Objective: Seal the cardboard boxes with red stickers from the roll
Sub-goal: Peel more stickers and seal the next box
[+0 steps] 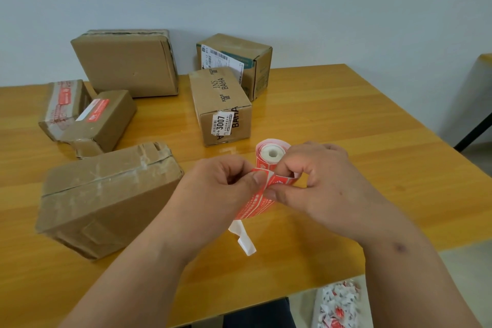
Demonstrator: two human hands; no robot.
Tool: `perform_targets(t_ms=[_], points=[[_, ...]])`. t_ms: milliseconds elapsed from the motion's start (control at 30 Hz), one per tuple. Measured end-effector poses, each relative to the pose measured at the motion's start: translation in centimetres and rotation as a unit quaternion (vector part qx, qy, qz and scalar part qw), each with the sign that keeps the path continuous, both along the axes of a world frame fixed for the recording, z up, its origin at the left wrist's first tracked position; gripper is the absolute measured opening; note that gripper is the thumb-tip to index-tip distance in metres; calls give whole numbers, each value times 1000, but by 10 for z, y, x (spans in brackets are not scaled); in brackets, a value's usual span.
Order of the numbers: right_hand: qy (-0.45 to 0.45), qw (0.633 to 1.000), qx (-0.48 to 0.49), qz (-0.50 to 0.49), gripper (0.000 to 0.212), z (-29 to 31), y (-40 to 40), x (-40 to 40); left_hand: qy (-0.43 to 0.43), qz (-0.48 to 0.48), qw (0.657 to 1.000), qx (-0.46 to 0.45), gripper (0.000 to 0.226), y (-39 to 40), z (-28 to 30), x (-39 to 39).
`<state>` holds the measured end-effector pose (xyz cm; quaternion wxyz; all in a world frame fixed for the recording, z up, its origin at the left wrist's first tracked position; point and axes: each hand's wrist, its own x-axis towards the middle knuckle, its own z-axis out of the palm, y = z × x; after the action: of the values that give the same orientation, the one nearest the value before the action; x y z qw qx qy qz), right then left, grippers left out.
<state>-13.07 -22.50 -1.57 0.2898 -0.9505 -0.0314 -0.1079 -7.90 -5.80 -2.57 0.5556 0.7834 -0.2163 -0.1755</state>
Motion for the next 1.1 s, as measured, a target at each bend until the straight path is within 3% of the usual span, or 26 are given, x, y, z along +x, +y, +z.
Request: perform_targets(t_ms=[300, 633, 800, 1100], points=[[-39, 999, -15, -10, 21, -5, 2, 0, 18, 18, 1000, -5, 25, -1, -4, 1], [6, 1000, -12, 4, 25, 0, -3, 6, 2, 0, 1000, -2, 30, 3, 5, 0], [-10, 1000, -4, 4, 20, -2, -2, 5, 5, -14, 1000, 8, 11, 4, 2, 5], [-45, 999, -15, -5, 22, -2, 1, 4, 61, 7, 997, -39, 12, 1, 0, 6]])
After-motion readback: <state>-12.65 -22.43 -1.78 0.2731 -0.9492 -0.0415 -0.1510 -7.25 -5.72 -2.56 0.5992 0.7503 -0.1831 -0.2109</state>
